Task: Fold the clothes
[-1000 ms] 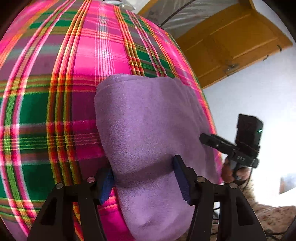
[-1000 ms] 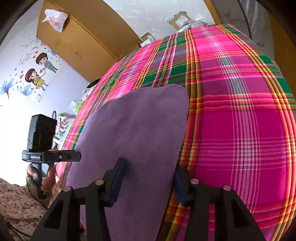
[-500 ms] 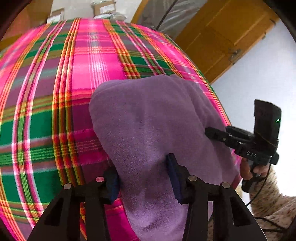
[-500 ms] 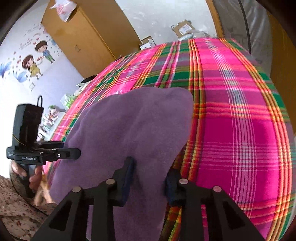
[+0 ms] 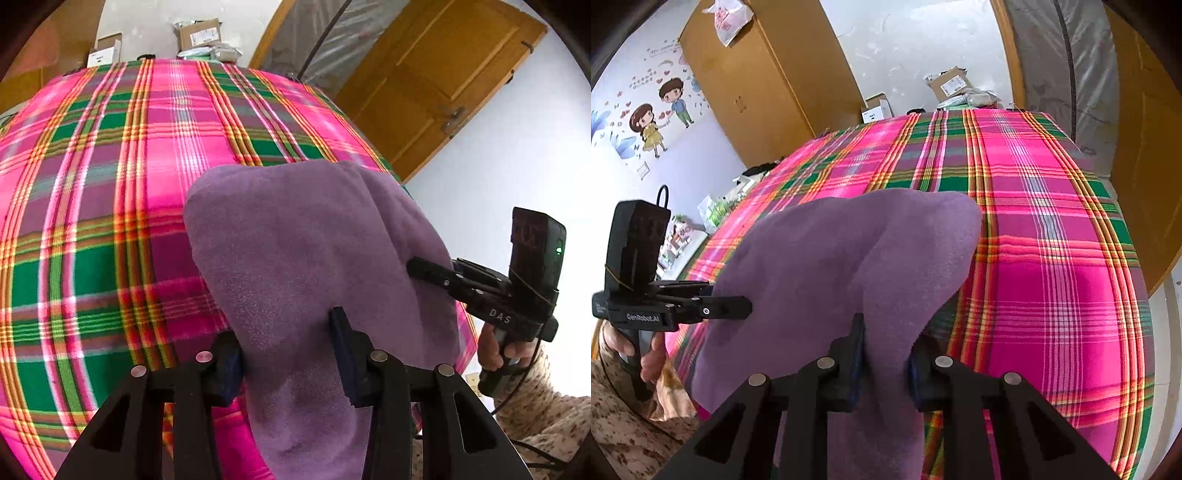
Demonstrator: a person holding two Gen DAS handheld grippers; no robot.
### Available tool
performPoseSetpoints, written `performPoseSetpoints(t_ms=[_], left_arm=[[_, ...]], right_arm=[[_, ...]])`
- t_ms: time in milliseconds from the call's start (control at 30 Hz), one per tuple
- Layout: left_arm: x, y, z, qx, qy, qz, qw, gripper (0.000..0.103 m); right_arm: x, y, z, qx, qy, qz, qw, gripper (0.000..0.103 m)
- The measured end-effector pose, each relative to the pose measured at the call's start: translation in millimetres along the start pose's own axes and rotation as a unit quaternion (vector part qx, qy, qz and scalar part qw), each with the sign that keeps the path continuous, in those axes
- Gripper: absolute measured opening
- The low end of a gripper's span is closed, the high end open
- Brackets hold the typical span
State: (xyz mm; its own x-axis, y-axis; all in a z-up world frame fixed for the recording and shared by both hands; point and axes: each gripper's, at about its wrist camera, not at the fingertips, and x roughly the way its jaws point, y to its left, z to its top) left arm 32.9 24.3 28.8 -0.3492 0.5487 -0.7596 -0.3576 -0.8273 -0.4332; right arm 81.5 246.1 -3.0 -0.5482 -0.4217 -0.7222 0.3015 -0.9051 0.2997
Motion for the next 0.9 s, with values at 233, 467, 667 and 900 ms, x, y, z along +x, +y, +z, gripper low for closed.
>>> performPoseSetpoints(t_ms=[233, 467, 667, 900], left_arm=[[-13.9, 25.3, 9.6, -0.02, -0.007, 0.016, 0.9996, 0.043], [-32.4, 59.2, 21.4, -0.045, -0.032, 0.041, 0.9976, 0.043], [-38.3, 90.6, 32.0, -0.061, -0.037, 0.056, 0.9958, 0.043], [-44.9, 123.1, 50.2, -0.074, -0.046, 0.071, 0.9936, 0.043]], right_arm=[[7.5, 26.2, 16.6, -0.013, -0.011, 0.016, 1.0, 0.02], [33.3, 54.8, 36.2, -0.028, -0.004, 0.033, 0.999, 0.02], [59.8, 77.8, 53.1, -0.032, 0.003, 0.041, 0.999, 0.02], [87.7, 102.2, 76.6, -0.04, 0.006, 0.047, 0.998, 0.02]])
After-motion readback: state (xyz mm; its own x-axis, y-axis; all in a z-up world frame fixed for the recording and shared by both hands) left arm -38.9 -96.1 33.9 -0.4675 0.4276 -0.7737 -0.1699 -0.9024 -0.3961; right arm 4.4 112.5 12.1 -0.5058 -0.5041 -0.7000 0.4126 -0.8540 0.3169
